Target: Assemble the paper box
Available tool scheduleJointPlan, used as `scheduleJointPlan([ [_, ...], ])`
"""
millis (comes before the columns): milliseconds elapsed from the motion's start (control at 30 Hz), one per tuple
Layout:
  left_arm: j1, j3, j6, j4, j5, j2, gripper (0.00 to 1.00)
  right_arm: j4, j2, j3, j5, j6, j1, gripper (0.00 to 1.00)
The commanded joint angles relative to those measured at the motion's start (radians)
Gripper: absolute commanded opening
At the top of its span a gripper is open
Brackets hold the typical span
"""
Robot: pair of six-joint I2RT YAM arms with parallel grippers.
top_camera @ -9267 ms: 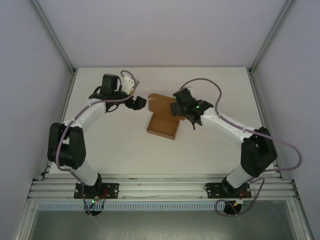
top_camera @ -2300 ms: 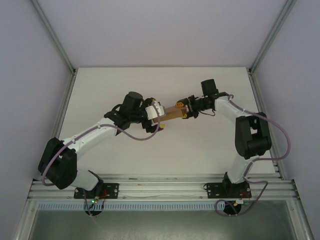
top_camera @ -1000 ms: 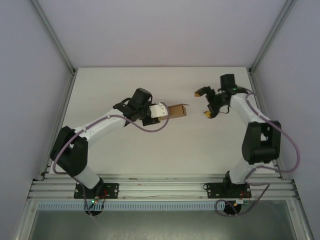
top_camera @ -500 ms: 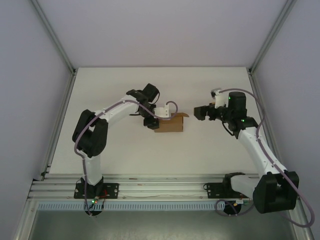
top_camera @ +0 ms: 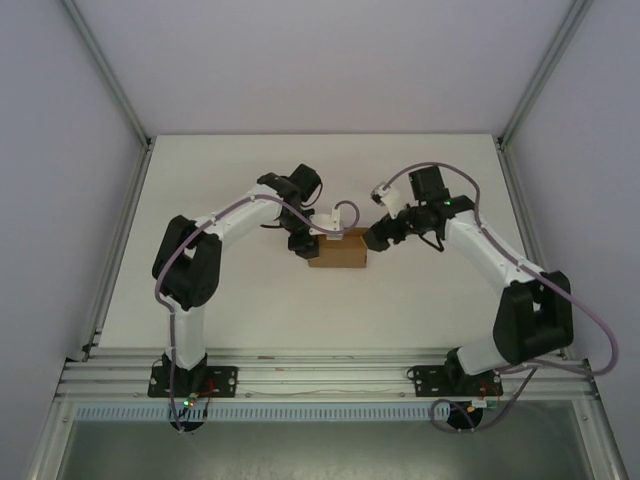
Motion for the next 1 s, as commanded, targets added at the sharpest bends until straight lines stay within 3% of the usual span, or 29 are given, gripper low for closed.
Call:
scheduleJointPlan([
  [0, 0.002, 0.013, 0.017, -0.054, 0.014, 0.027, 0.42, -0.089, 0.036, 0.056, 0.087, -0.059, 0.014, 0.69],
  [233, 0.001, 0.032, -0.005, -0.05, -0.001, 0.032, 0.42, -0.074, 0.056, 0.077, 0.065, -0.033, 0.034, 0.26],
  [333, 0.002, 0.036, -0.04, -0.029, -0.014, 0.033, 0.42, -0.061, 0.054, 0.084, 0.08, 0.017, 0.046, 0.0],
  [500, -0.013, 0.036, -0.101, 0.008, -0.041, 0.025, 0.44, -0.005, 0.034, 0.072, 0.208, 0.236, 0.117, 0.0],
  [600, -0.03, 0.032, -0.165, 0.062, -0.102, 0.018, 0.44, 0.088, 0.01, 0.041, 0.345, 0.547, 0.171, 0.0],
  [700, -0.04, 0.033, -0.174, 0.073, -0.127, 0.016, 0.46, 0.144, -0.01, 0.002, 0.354, 0.833, 0.182, 0.0],
  [967, -0.045, 0.045, -0.169, 0.08, -0.145, 0.018, 0.46, 0.139, -0.053, -0.047, 0.337, 0.982, 0.19, 0.0],
])
